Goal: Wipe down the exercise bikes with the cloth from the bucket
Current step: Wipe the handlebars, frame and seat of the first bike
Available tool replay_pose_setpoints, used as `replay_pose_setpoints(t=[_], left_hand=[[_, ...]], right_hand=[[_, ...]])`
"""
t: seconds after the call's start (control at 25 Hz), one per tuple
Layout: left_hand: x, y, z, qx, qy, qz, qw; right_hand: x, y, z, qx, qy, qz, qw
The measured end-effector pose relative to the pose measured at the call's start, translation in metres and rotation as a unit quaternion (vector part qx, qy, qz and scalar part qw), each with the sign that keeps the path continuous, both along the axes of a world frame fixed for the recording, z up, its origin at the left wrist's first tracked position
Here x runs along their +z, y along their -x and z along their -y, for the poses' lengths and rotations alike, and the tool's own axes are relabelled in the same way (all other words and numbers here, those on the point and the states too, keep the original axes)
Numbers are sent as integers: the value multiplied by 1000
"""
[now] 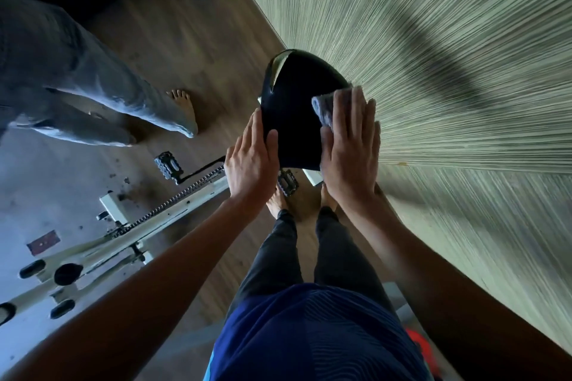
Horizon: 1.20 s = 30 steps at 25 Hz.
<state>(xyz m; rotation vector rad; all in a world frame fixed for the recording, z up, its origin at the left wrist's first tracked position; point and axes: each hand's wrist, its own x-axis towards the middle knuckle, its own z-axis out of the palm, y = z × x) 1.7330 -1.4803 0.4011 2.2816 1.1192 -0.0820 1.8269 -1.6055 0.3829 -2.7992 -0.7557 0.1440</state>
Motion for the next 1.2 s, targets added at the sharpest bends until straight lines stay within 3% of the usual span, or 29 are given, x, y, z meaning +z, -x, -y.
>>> replay_pose_setpoints(t=[0.28, 0.56, 0.72, 0.92, 1.2], left_hand=[[-4, 4, -5, -18, 8, 8, 1000], [-5, 6, -5, -21, 5, 15, 1000], [-7, 6, -3, -17, 2, 20, 1000], [-7, 6, -4, -13, -1, 19, 1000], [0, 8, -8, -14, 46, 21, 999]], right_hand=[[-3, -37, -5, 244, -20, 45, 969], [-4, -30, -8, 204, -31, 78, 975], [-5, -27, 2, 256, -27, 82, 963], [-11, -30, 1, 241, -59, 96, 964], [-4, -33, 0, 259, -95, 37, 960]])
